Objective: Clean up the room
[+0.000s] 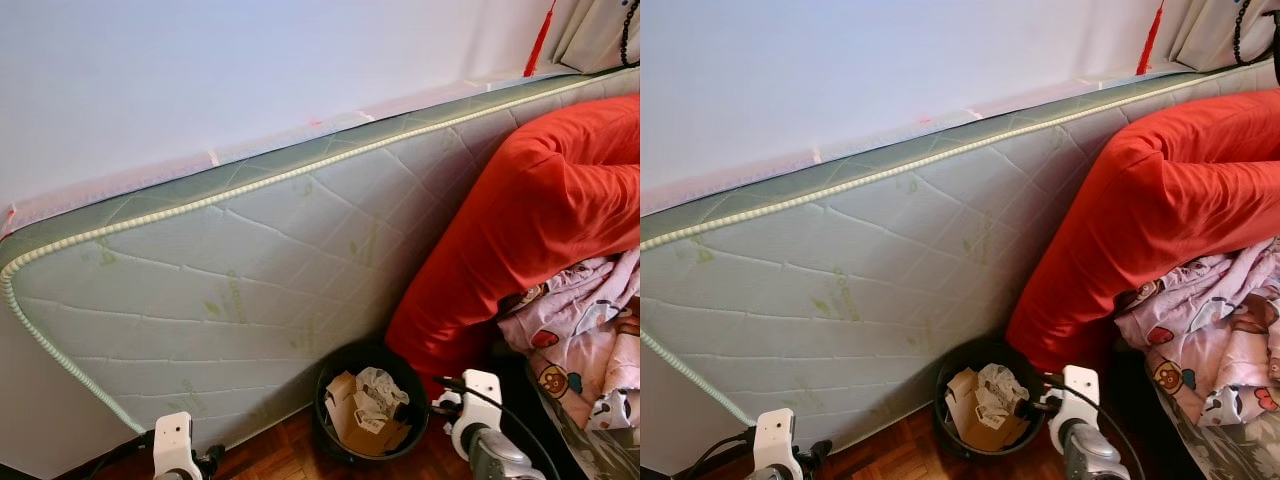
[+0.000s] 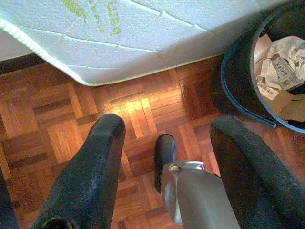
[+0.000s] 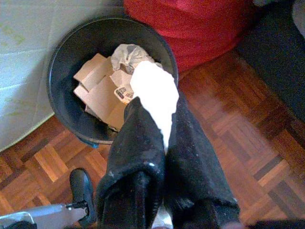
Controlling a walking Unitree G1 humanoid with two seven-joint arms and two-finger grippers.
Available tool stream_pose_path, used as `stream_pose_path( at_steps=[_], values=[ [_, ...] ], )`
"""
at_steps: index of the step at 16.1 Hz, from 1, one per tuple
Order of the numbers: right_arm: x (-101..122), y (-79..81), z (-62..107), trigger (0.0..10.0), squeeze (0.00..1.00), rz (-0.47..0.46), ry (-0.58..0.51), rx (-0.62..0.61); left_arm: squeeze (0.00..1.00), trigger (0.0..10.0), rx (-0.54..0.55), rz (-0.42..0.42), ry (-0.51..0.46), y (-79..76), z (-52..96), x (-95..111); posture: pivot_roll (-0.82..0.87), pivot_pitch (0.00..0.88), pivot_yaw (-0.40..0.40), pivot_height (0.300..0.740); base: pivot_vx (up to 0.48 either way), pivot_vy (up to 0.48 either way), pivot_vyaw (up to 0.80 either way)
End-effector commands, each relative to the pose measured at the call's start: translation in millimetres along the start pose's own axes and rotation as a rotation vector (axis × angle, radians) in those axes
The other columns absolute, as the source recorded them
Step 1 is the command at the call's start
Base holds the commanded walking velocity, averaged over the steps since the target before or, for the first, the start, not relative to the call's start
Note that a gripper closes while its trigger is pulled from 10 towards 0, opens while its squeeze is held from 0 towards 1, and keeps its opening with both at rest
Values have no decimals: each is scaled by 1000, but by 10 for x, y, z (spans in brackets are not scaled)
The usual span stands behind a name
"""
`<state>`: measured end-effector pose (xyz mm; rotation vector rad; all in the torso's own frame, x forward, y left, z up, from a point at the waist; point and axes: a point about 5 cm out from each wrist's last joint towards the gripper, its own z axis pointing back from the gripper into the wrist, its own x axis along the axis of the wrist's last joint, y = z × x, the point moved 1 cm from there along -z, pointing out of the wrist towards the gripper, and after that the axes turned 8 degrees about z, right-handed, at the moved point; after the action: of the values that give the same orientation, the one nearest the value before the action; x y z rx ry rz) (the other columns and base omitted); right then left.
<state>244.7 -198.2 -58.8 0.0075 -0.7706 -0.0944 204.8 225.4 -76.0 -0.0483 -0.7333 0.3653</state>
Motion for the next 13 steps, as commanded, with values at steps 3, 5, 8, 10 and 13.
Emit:
stream_pose_path(
  at_steps=[3,5,8,10,13],
  values=[
    [-132,-44,30,10000,0,-19,34,-3,0,10000,15,8,34,29,30,-136,119,0,-24,740,0,0,0],
    [-232,-64,53,10000,0,-22,60,-4,0,10000,22,19,41,68,55,-204,157,0,-34,740,0,0,0],
    [-350,-104,88,10000,0,-1,88,-9,0,10000,31,19,51,171,121,-340,158,2,-46,740,0,0,0],
    [-351,-106,96,10000,0,0,63,4,0,10000,20,12,56,172,135,-377,130,14,-27,740,0,0,0],
    [-354,-107,99,10000,0,-7,57,5,0,10000,5,-19,75,167,158,-452,125,16,-15,740,0,0,0]
  ],
)
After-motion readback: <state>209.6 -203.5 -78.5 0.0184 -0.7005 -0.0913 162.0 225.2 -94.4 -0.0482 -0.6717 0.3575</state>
